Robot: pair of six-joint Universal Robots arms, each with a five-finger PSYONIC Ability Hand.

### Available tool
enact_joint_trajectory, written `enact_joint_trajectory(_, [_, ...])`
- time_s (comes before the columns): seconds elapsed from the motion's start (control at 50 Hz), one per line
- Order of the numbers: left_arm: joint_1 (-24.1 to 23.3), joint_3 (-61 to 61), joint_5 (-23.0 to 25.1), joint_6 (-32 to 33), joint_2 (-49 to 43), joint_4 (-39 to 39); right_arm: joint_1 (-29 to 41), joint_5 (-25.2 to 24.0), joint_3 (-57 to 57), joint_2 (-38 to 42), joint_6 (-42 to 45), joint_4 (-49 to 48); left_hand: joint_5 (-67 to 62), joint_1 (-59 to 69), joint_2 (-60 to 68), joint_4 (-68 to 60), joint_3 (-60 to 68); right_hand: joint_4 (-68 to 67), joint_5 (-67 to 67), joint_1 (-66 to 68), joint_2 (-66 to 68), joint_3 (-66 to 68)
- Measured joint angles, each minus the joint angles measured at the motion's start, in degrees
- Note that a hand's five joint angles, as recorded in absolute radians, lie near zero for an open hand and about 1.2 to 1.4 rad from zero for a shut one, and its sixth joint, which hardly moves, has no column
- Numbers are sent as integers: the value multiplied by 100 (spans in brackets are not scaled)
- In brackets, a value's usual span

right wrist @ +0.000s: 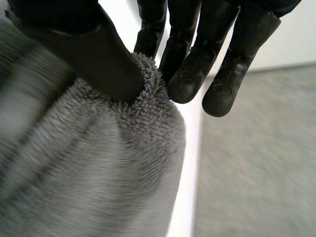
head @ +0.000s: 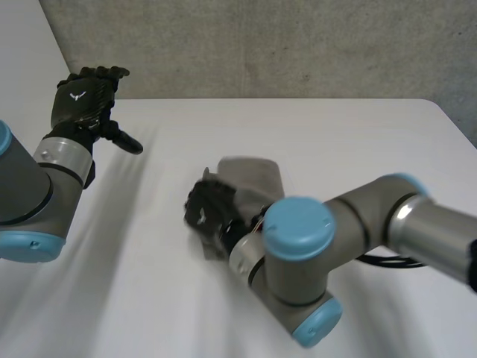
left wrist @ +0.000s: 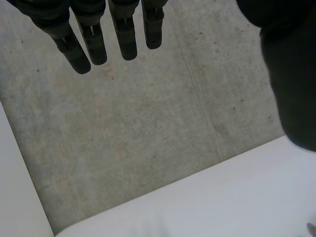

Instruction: Fold the towel.

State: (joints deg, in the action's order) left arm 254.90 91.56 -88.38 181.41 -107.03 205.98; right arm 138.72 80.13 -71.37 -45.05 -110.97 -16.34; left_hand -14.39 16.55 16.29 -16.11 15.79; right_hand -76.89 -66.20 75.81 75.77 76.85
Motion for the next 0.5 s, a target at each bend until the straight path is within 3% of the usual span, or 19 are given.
enact_joint_trajectory(0.14, [66, 178, 93, -77, 6, -28, 151, -120, -73, 335, -19, 108, 0, 0, 0, 0, 0, 102, 110, -149, -159, -94])
enact_joint_trajectory(0.22, [33, 178, 92, -64, -18, -32, 106, -99, -292, -57, -605, 64, 1, 0, 0, 0, 0, 4182, 4294, -4201, -4102, -4158])
enact_joint_trajectory(0.3, [-54, 79, 84, -76, -51, -27, -7, -78, -599, -701, -1724, -17, 1, 0, 0, 0, 0, 6177, 6298, -6116, -6122, -6210])
enact_joint_trajectory(0.5, [-646, -418, 35, -124, -429, -3, -813, -42, -1224, -1737, -3921, 434, 0, 0, 0, 0, 0, 6206, 6299, -6241, -6155, -6287])
